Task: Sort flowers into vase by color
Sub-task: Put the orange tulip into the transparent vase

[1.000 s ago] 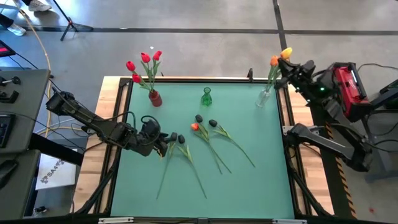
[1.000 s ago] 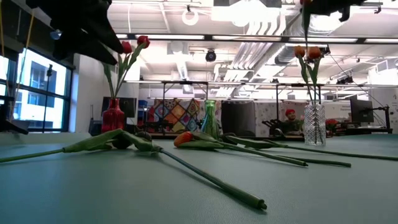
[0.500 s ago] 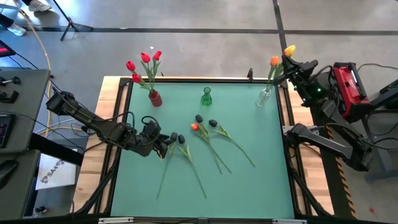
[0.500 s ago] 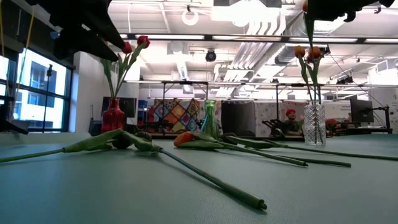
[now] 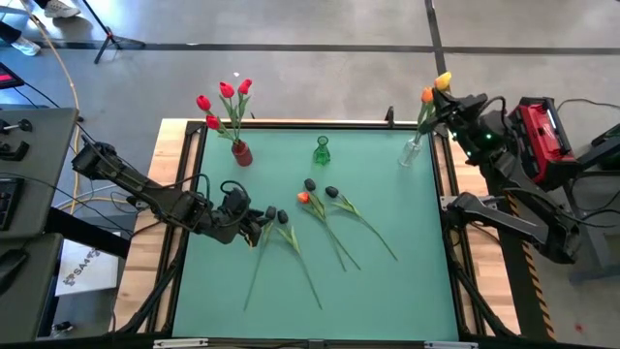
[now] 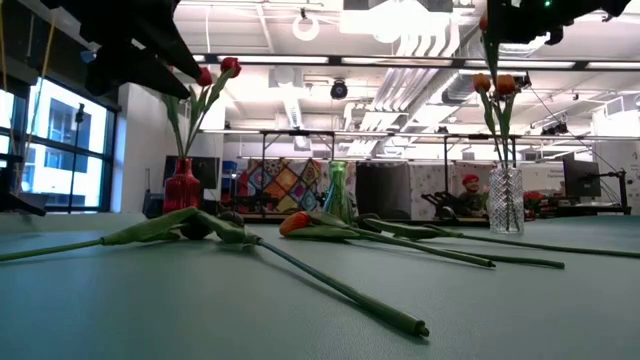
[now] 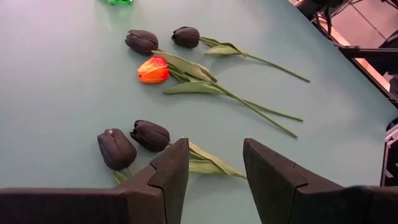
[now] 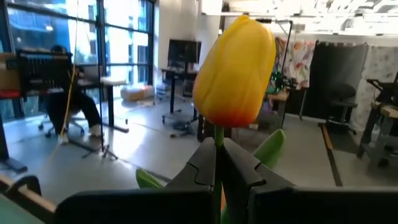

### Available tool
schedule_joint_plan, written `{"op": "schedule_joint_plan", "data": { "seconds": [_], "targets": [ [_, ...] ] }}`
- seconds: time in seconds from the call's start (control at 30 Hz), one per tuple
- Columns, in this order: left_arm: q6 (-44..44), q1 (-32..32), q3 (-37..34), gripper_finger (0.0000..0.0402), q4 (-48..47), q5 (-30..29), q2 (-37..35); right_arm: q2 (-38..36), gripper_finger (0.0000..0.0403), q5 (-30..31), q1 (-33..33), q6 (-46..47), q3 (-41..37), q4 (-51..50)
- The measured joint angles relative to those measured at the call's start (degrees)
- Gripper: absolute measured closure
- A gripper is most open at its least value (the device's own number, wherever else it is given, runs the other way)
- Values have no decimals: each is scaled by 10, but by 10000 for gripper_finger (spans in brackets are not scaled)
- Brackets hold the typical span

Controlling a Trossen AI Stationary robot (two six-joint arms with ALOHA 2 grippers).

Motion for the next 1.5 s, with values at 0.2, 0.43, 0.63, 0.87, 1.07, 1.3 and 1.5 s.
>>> {"op": "schedule_joint_plan", "data": {
  "seconds": [0.2, 0.43, 0.63, 0.87, 1.07, 1.3, 1.5],
  "targets": [
    [0, 0, 0, 262, 0, 0, 0, -1, 397, 2, 0, 11, 0, -86],
    [9, 2, 0, 262, -3, -5, 0, -1, 345, -1, 0, 26, 0, -143],
    [9, 9, 0, 262, -4, -7, 0, -5, 279, -2, 0, 62, 2, -150],
    [6, 9, 0, 262, -4, 0, 0, 12, 239, 0, 0, 105, 58, -248],
    [6, 9, 0, 262, -4, 0, 0, 58, 238, -51, 0, 160, 89, -379],
    [-1, 9, 0, 262, 0, 8, 0, 97, 238, -72, -1, 231, 164, -496],
    [-22, 2, 0, 262, 0, 20, 0, 101, 238, -78, 3, 272, 262, -544]
  ]
}}
